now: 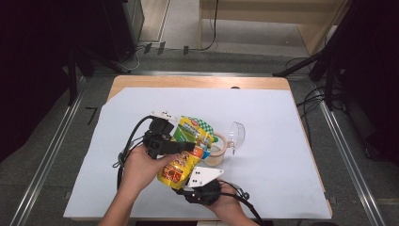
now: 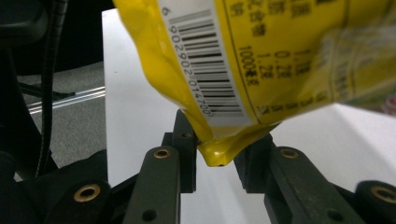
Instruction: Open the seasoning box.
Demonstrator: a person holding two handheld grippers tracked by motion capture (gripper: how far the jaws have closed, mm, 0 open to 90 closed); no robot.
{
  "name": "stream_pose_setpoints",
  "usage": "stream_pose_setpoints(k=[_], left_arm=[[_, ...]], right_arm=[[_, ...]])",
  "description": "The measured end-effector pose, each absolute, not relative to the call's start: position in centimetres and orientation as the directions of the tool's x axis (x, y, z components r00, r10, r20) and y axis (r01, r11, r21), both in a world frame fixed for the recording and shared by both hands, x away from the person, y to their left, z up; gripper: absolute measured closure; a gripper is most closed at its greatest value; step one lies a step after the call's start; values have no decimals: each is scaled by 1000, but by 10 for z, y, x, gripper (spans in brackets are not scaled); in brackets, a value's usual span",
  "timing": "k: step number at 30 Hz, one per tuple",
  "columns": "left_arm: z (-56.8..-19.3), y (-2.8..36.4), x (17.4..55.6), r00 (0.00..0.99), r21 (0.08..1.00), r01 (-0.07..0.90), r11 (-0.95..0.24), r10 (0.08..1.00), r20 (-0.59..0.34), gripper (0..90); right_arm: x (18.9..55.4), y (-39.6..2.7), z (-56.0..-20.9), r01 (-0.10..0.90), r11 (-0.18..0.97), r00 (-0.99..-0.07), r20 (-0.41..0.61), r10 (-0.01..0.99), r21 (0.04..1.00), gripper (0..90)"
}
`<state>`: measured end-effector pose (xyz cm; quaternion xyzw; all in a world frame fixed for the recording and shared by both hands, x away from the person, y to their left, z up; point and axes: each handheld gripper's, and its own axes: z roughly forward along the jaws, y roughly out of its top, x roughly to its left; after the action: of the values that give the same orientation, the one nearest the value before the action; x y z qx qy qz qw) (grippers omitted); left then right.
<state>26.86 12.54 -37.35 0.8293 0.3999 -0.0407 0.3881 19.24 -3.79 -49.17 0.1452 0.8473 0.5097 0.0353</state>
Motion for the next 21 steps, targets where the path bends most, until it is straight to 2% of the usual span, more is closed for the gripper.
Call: stream_pose_setpoints(k=[10, 12, 16, 21], left_arm=[[-376, 126, 275, 651, 586, 726, -360, 633, -418, 693], [-377, 126, 279, 615, 561, 759, -332, 649, -448, 655], [-377, 126, 287, 586, 528, 789, -314, 642, -494, 663], [-370, 118, 293, 591, 511, 789, -341, 649, -480, 667]], right_arm=[[192, -37, -485, 222, 423, -958, 114, 264, 879, 715], [193, -36, -482, 220, 421, -959, 116, 259, 880, 709], [196, -36, -475, 234, 423, -958, 135, 251, 876, 696], [202, -36, -468, 254, 421, -957, 164, 239, 871, 692]])
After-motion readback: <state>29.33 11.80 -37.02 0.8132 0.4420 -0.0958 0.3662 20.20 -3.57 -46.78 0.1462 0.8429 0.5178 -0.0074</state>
